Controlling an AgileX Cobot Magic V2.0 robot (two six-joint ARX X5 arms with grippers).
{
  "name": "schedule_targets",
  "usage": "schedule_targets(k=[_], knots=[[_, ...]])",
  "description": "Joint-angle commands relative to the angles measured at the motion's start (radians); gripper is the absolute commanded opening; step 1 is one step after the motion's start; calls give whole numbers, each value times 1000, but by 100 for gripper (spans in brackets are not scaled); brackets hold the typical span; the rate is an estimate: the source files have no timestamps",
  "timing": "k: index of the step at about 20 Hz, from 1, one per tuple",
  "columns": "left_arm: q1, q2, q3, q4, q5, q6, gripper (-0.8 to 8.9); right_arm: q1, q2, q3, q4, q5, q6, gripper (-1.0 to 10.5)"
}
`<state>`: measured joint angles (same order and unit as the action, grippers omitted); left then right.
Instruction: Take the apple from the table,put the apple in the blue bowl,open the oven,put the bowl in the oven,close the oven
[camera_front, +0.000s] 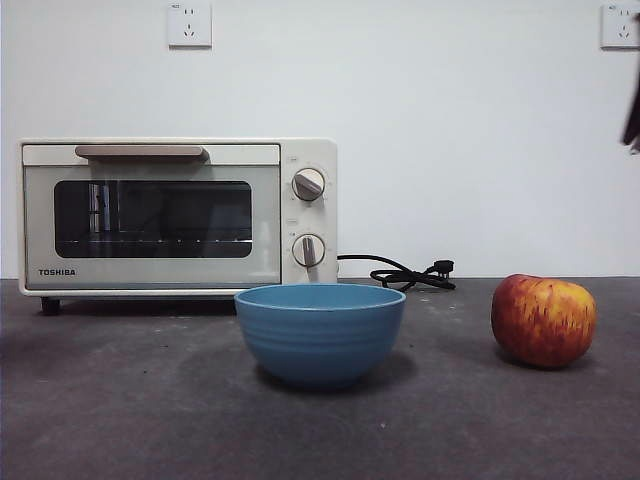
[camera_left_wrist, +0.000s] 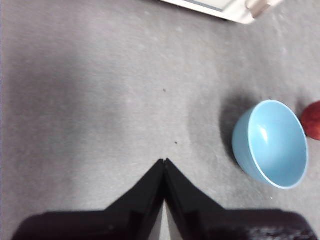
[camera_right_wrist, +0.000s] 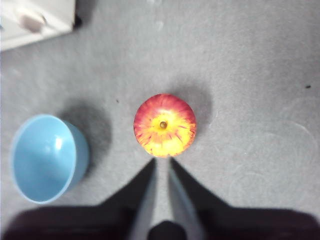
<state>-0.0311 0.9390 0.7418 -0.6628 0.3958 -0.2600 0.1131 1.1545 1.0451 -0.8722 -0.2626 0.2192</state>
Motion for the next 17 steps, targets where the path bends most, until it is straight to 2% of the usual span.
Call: schedule_targets(k=[1, 3, 9, 13, 17], knots=[[-1, 2, 3, -3, 4, 30, -4, 80, 79, 60, -22, 66, -14, 104], [-1, 2, 3, -3, 4, 32, -4, 150, 153, 111, -32, 109, -13, 118], [-1, 2, 3, -25, 4, 40, -4, 247, 332, 185, -43, 246, -9, 522], [-1, 2, 3, -58, 4, 81, -4, 247, 416, 185, -40, 277, 16, 546], [-1, 2, 3, -72, 4, 84, -4, 247, 495, 185, 10, 285, 17, 545]])
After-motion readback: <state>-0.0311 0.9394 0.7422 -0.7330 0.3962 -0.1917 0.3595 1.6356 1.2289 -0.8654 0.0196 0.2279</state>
